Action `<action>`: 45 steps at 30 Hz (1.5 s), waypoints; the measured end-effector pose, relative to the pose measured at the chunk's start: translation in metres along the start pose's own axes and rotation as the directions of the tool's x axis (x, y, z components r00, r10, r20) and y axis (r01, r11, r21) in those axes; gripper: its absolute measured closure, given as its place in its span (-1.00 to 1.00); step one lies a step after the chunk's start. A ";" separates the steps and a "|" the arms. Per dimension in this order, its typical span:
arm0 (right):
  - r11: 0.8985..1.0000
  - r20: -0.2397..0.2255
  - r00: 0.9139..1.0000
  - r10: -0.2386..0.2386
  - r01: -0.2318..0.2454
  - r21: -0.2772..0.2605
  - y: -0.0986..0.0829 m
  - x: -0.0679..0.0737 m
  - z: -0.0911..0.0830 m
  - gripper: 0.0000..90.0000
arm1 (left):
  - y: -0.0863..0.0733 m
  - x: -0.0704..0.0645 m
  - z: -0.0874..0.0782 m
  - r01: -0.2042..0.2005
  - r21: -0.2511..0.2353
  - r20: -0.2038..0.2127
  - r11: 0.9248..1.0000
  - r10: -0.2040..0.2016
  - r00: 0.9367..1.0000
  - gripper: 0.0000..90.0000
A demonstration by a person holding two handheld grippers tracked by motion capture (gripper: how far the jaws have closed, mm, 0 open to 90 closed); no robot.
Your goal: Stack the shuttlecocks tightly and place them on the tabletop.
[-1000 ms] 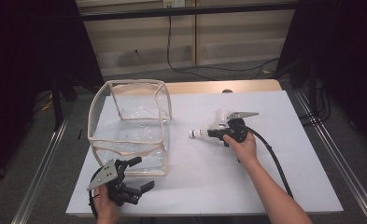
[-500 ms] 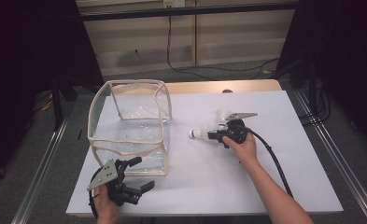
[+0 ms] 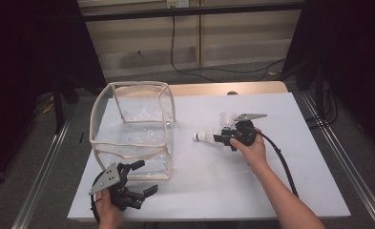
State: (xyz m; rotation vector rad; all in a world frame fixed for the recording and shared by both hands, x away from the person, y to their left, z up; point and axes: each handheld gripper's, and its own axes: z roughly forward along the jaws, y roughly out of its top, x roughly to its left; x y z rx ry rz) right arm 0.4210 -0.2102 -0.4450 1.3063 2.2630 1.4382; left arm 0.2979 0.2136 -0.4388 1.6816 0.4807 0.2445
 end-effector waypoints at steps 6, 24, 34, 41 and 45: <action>1.000 0.016 1.000 -0.010 0.010 0.008 0.002 -0.001 -0.006 -0.04 | 0.000 0.000 0.000 0.002 0.000 0.002 1.000 -0.002 1.000 -0.94; 0.999 0.072 0.997 -0.010 0.012 -0.030 0.010 -0.008 -0.024 -0.45 | 0.001 -0.001 0.000 -0.002 -0.002 0.001 1.000 0.002 1.000 -0.94; 1.000 0.121 0.993 -0.015 0.018 -0.022 0.013 -0.013 -0.027 -0.65 | 0.001 -0.001 0.000 -0.003 0.000 0.002 1.000 0.003 1.000 -0.94; 0.999 0.147 0.989 -0.008 0.014 -0.038 0.019 -0.017 -0.028 -0.73 | 0.001 -0.001 0.000 -0.001 -0.001 0.002 1.000 0.001 1.000 -0.94; 0.999 0.159 0.987 -0.007 0.012 -0.032 0.021 -0.018 -0.027 -0.74 | 0.001 -0.001 0.000 -0.002 -0.001 -0.002 1.000 0.002 1.000 -0.94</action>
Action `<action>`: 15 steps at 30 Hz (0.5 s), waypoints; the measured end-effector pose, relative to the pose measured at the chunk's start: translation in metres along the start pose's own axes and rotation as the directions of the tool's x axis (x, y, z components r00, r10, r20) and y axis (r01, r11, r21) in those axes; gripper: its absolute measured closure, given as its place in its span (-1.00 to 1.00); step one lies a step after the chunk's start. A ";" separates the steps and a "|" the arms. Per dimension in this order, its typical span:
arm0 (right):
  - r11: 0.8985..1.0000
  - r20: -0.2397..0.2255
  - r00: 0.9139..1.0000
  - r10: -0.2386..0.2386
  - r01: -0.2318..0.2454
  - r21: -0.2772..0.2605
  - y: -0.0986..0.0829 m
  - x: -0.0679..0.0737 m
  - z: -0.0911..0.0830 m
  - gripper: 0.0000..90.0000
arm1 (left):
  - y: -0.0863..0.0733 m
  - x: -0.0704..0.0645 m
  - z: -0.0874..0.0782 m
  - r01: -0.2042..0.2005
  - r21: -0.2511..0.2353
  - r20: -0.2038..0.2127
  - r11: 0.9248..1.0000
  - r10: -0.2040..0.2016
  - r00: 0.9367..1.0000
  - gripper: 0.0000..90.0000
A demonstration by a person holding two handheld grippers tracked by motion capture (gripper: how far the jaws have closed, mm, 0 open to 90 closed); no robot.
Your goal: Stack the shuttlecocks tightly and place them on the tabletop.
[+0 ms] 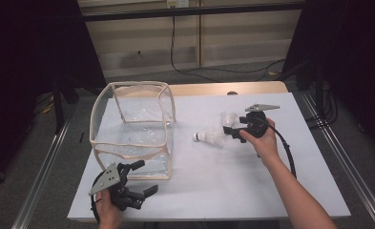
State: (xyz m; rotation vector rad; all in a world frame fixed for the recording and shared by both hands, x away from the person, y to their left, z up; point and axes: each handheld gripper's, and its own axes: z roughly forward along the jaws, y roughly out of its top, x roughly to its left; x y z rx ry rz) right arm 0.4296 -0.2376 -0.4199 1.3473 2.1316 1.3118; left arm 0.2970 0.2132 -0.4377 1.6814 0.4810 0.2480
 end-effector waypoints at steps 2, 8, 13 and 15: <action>1.000 0.004 1.000 -0.001 0.001 0.001 0.000 0.000 0.001 -0.75 | 0.000 0.000 0.000 0.001 -0.002 -0.002 1.000 -0.001 1.000 -0.94; 1.000 0.005 1.000 -0.004 0.004 -0.001 0.002 0.000 0.004 -0.75 | 0.000 0.000 0.000 0.003 -0.012 -0.007 1.000 -0.003 1.000 -0.94; 1.000 0.018 1.000 -0.010 0.010 0.004 0.002 -0.002 0.006 -0.75 | 0.000 0.000 -0.001 0.001 -0.011 -0.012 1.000 -0.001 1.000 -0.94; 1.000 0.017 1.000 -0.006 0.006 0.002 0.002 -0.004 0.006 -0.76 | 0.000 -0.001 -0.001 0.006 -0.015 -0.011 1.000 -0.007 1.000 -0.94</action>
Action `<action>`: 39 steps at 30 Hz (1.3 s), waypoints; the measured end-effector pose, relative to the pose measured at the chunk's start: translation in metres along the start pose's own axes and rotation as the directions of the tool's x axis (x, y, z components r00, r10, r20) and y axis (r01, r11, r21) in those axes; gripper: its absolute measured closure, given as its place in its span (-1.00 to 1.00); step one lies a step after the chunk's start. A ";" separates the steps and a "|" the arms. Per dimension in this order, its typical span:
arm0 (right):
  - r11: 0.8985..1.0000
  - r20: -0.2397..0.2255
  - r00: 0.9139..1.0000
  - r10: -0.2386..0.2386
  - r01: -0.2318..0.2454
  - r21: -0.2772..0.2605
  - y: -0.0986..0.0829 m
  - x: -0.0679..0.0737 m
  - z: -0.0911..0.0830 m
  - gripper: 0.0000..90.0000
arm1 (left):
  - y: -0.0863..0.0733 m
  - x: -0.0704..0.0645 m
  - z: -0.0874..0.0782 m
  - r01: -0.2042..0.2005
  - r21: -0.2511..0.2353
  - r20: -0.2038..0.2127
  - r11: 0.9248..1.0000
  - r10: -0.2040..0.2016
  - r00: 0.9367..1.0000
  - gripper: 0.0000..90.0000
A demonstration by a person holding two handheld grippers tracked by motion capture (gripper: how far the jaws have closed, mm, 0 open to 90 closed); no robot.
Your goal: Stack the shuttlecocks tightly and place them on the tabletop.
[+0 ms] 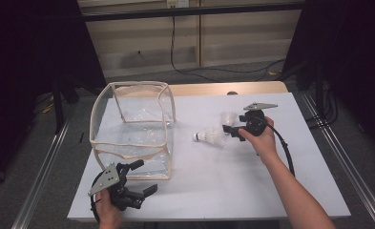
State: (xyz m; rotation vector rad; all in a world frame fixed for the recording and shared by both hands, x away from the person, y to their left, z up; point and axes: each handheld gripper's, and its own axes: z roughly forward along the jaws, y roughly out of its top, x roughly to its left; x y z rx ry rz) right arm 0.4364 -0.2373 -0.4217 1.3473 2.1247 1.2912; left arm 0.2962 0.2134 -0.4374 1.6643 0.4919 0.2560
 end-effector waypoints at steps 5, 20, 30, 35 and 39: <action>1.000 0.019 1.000 0.001 -0.001 0.001 0.000 -0.004 0.000 -0.78 | 0.000 0.000 -0.001 -0.002 0.002 -0.008 1.000 0.002 1.000 -0.95; 1.000 0.035 0.999 -0.009 0.009 0.003 0.005 -0.009 0.004 -0.80 | 0.000 0.001 -0.001 0.000 -0.004 -0.014 1.000 0.000 1.000 -0.95; 1.000 0.047 0.999 -0.020 0.020 0.006 0.007 -0.011 0.008 -0.80 | 0.000 0.001 -0.001 0.001 -0.001 -0.020 1.000 -0.001 1.000 -0.95; 1.000 0.052 0.999 -0.017 0.017 0.001 0.007 -0.014 0.009 -0.80 | 0.000 0.001 -0.001 0.001 0.000 -0.022 1.000 -0.001 1.000 -0.95; 1.000 0.055 0.998 -0.014 0.014 0.002 0.007 -0.015 0.010 -0.80 | 0.000 0.001 -0.001 0.001 -0.002 -0.021 1.000 -0.001 1.000 -0.95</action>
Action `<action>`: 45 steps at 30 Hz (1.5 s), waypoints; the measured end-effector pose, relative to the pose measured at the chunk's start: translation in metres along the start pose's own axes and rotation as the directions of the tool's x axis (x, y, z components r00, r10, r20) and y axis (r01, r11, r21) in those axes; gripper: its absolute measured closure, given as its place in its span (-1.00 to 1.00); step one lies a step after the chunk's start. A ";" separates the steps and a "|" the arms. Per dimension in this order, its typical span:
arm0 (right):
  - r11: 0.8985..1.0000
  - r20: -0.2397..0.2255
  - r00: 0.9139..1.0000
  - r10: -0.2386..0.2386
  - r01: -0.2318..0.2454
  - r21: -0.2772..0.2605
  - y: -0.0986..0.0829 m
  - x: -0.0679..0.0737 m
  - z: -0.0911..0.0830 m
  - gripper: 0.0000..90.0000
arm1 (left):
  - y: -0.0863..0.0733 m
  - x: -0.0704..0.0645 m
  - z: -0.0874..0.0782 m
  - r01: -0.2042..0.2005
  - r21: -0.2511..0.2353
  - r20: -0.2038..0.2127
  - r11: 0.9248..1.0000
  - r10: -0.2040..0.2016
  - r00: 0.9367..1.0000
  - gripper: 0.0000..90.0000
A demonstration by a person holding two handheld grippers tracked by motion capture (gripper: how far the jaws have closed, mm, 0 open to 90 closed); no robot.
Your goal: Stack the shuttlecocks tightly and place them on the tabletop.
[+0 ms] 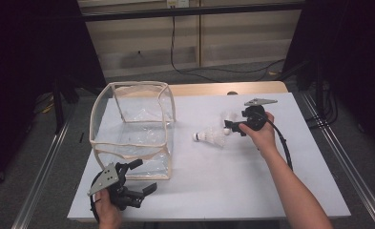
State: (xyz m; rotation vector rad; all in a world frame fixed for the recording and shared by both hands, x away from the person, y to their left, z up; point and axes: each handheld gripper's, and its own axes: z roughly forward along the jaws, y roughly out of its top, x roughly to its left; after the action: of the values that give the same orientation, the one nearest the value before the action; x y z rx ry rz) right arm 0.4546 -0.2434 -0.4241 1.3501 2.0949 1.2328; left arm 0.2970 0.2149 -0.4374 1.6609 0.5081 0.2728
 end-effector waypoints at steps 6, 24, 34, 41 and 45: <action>1.000 0.001 1.000 -0.011 0.011 0.005 0.001 0.000 0.002 -0.80 | 0.000 0.000 0.000 -0.001 0.002 0.000 1.000 0.001 1.000 -0.95; 0.999 0.015 1.000 -0.023 0.022 0.023 0.004 -0.001 -0.002 -0.82 | 0.000 0.000 0.000 -0.001 0.002 0.000 1.000 0.001 1.000 -0.95; 0.999 0.024 0.999 -0.037 0.037 0.020 0.021 0.002 -0.015 -0.84 | 0.000 -0.001 0.001 0.000 0.001 0.006 1.000 0.000 1.000 -0.95; 0.998 0.018 0.999 -0.047 0.046 0.042 0.025 0.006 -0.006 -0.84 | 0.000 0.000 0.000 -0.001 -0.003 0.006 1.000 0.001 1.000 -0.95; 0.997 0.011 0.998 -0.054 0.053 0.056 0.029 0.007 -0.001 -0.84 | 0.000 -0.001 0.001 0.004 0.000 0.011 1.000 -0.004 1.000 -0.94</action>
State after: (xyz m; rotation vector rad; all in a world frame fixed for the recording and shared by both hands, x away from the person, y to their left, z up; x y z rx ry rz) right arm 0.4662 -0.2328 -0.3984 1.3127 2.1571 1.1501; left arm 0.2969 0.2137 -0.4379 1.6600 0.5025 0.2606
